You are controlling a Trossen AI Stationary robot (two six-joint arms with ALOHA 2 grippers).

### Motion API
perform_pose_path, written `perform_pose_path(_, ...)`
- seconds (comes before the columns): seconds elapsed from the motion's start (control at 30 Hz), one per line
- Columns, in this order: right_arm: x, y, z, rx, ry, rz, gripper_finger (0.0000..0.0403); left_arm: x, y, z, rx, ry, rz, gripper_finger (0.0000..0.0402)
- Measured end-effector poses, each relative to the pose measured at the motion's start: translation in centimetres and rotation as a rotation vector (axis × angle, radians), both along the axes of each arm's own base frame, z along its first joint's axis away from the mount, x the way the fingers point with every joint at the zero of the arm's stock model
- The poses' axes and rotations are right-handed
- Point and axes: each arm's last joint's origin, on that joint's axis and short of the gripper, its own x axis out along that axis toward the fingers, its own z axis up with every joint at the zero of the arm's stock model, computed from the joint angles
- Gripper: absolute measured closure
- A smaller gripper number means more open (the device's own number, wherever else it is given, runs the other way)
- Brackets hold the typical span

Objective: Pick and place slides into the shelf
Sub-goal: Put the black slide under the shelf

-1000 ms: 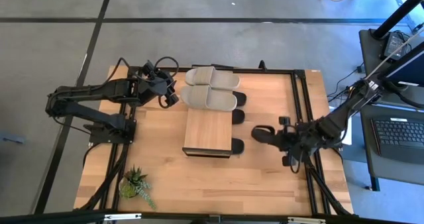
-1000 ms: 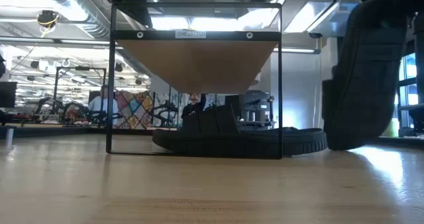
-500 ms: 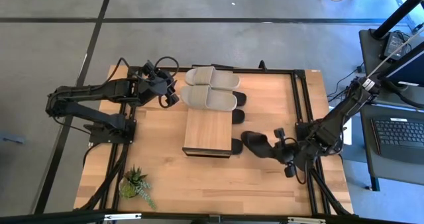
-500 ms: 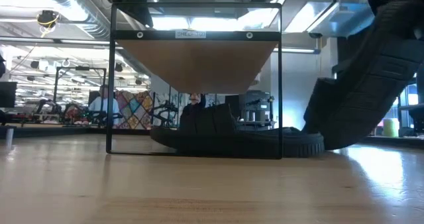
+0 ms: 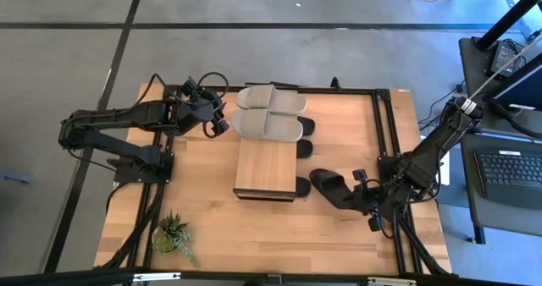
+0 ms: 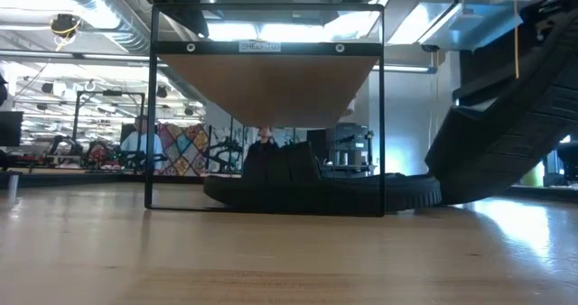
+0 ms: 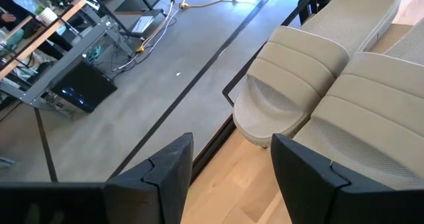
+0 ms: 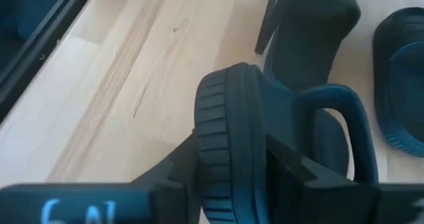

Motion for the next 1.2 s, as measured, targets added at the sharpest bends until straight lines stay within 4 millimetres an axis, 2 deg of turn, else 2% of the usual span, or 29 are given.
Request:
perform_pose_path(0.3, -0.2, 0.2, -0.1, 0.129, 0.092, -0.027, 0.0282, 0.0, 0.0, 0.0, -0.001, -0.003, 0.001, 0.0207)
perform_pose_path(0.77, -0.2, 0.2, -0.2, 0.179, 0.105, -0.085, 0.0281, 0.0, 0.0, 0.0, -0.002, -0.005, 0.002, 0.0207)
perform_pose_path(1.03, -0.4, 0.1, -2.5, 0.203, 0.101, -0.072, 0.0281, 0.0, 0.0, 0.0, -0.002, -0.005, 0.003, 0.0207)
perform_pose_path(1.2, -0.7, -0.3, -3.8, 0.111, 0.103, -0.022, 0.0281, 0.0, 0.0, 0.0, -0.002, -0.005, 0.003, 0.0207)
